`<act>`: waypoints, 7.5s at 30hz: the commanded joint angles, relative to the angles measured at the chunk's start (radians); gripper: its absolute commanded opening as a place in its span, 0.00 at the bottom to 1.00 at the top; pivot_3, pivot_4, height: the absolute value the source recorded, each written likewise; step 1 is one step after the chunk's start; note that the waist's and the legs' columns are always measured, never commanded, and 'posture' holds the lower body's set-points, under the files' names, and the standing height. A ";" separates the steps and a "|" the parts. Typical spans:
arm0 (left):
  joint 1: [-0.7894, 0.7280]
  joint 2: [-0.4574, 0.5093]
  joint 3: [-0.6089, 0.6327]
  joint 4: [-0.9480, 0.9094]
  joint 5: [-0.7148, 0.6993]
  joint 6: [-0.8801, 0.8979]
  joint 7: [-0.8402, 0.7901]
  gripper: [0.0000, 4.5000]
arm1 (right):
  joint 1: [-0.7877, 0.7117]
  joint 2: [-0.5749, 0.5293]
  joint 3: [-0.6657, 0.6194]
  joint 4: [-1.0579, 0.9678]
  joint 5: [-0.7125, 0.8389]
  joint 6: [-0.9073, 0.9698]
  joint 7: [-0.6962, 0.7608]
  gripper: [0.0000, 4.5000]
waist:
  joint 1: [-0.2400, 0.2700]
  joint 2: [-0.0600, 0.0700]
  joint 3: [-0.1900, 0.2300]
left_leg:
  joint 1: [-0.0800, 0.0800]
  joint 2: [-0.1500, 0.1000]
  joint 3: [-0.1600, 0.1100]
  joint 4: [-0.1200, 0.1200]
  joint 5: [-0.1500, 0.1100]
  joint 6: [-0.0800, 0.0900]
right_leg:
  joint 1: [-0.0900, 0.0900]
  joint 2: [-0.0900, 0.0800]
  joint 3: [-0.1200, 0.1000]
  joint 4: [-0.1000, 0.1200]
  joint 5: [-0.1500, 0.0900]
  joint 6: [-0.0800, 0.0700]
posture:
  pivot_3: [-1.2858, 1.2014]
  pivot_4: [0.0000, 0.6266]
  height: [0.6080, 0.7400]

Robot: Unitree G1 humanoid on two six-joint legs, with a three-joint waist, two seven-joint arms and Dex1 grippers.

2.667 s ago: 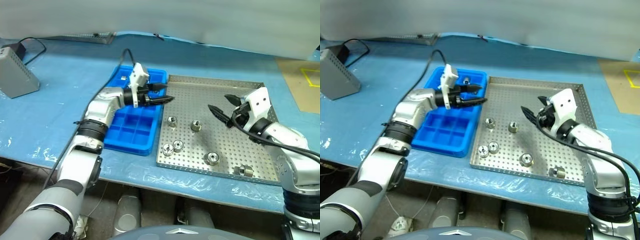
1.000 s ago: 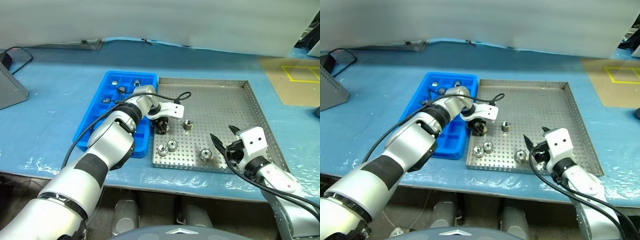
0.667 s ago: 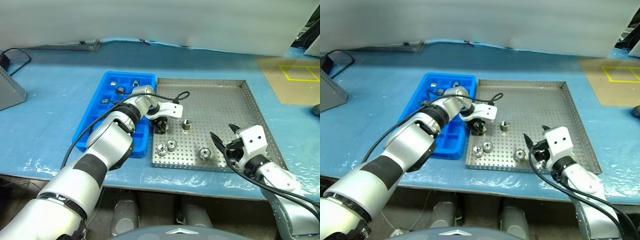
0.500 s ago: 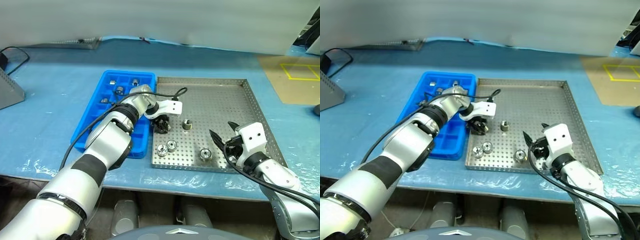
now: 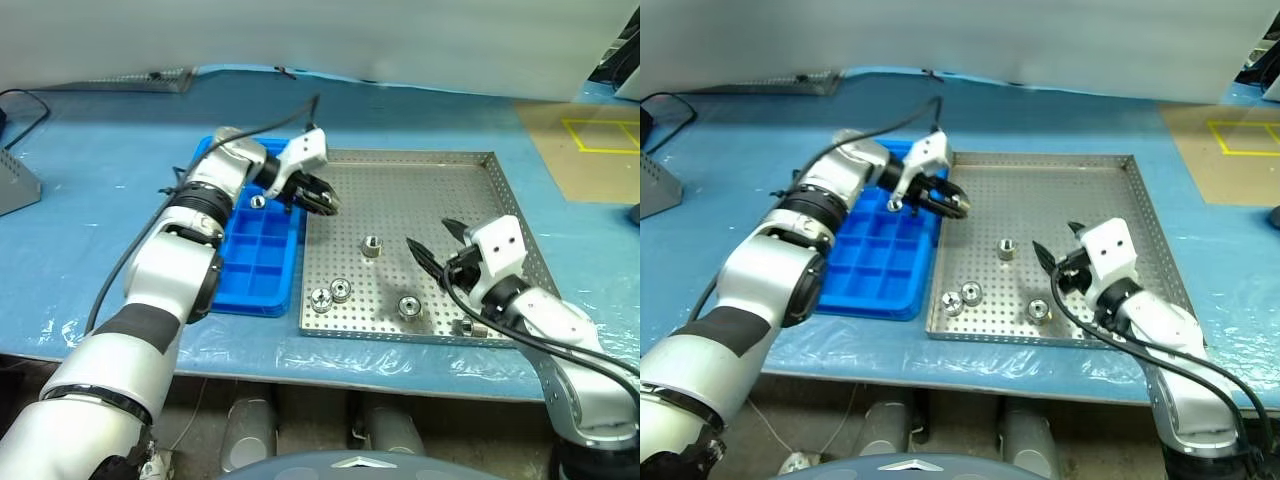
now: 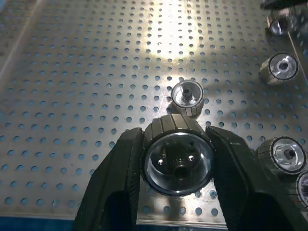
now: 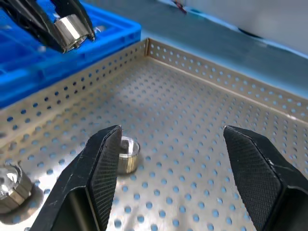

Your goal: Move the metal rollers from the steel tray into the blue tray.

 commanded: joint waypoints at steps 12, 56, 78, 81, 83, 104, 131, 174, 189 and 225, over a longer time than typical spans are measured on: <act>0.459 0.233 0.239 -0.659 -0.139 0.470 0.451 0.39 | -0.480 0.092 0.298 0.371 0.066 -0.096 0.286 0.78 | 0.102 0.001 0.000 | -0.006 0.002 -0.003 -0.002 0.003 -0.006 | -0.005 0.001 -0.003 0.004 -0.001 -0.004 | 0.66 0.24 1.00; 0.477 0.261 0.066 -0.676 -0.264 0.477 0.479 0.81 | -0.333 0.066 0.275 0.349 -0.046 -0.161 0.228 0.78 | 0.153 0.000 0.000 | -0.004 0.002 -0.003 -0.002 0.008 -0.015 | -0.010 0.002 0.001 0.017 -0.003 -0.004 | 0.59 0.24 1.00; 0.059 -0.224 -0.186 0.057 -0.076 -0.072 0.183 0.81 | -0.012 0.024 0.056 -0.074 -0.022 0.061 -0.008 0.78 | 0.044 -0.001 0.000 | -0.003 0.001 -0.002 -0.003 0.007 -0.010 | -0.007 0.004 0.001 0.010 -0.003 -0.001 | 0.43 0.24 1.00; 0.048 -0.252 -0.186 0.129 -0.040 -0.109 0.214 0.81 | 0.026 0.033 0.039 -0.108 -0.023 0.078 -0.041 0.78 | 0.030 -0.001 0.000 | -0.003 0.001 -0.002 -0.003 0.006 -0.009 | -0.005 0.004 0.001 0.006 -0.001 0.002 | 0.42 0.24 1.00; 0.038 -0.265 -0.175 0.163 -0.027 -0.113 0.241 0.81 | 0.038 0.033 0.038 -0.119 -0.025 0.084 -0.054 0.78 | 0.023 -0.001 0.000 | -0.003 0.001 -0.002 -0.002 0.006 -0.008 | -0.002 0.003 0.001 0.001 0.001 0.004 | 0.41 0.24 1.00; 0.062 -0.372 -0.107 0.251 0.035 -0.059 0.446 0.81 | 0.040 0.026 0.076 -0.071 -0.070 0.046 -0.086 0.78 | 0.021 0.000 0.000 | -0.003 0.000 -0.001 0.000 0.005 0.000 | -0.001 0.001 0.001 0.000 0.002 0.003 | 0.42 0.24 1.00; 0.075 -0.355 0.021 0.203 -0.053 0.001 0.381 0.38 | 0.020 0.043 0.097 -0.016 -0.092 -0.004 -0.080 0.78 | 0.019 0.000 0.000 | -0.002 0.000 0.000 0.001 0.005 0.001 | 0.000 0.001 0.001 0.000 0.002 0.003 | 0.43 0.24 1.00; 0.493 0.139 0.141 -0.456 -0.229 0.372 0.532 0.61 | -0.288 0.068 0.256 0.375 -0.103 -0.199 0.176 0.78 | 0.128 0.000 0.000 | -0.004 0.003 -0.002 -0.002 0.006 -0.007 | -0.004 0.001 -0.001 0.004 0.001 -0.002 | 0.59 0.24 1.00; 0.374 0.150 0.055 -0.505 -0.273 0.298 0.280 0.74 | -0.217 0.037 0.149 0.252 -0.047 -0.121 0.131 0.78 | 0.124 0.000 0.000 | -0.004 0.002 -0.002 -0.003 0.006 -0.007 | -0.004 0.001 -0.001 0.004 0.001 -0.002 | 0.55 0.24 1.00; 0.089 -0.425 -0.311 0.095 0.000 -0.186 0.005 0.74 | 0.384 -0.026 -0.442 -0.299 0.158 0.150 -0.046 0.78 | 0.009 0.002 -0.001 | -0.002 0.000 0.001 -0.003 0.005 0.001 | 0.001 0.001 -0.001 -0.006 -0.001 0.010 | 0.37 0.24 1.00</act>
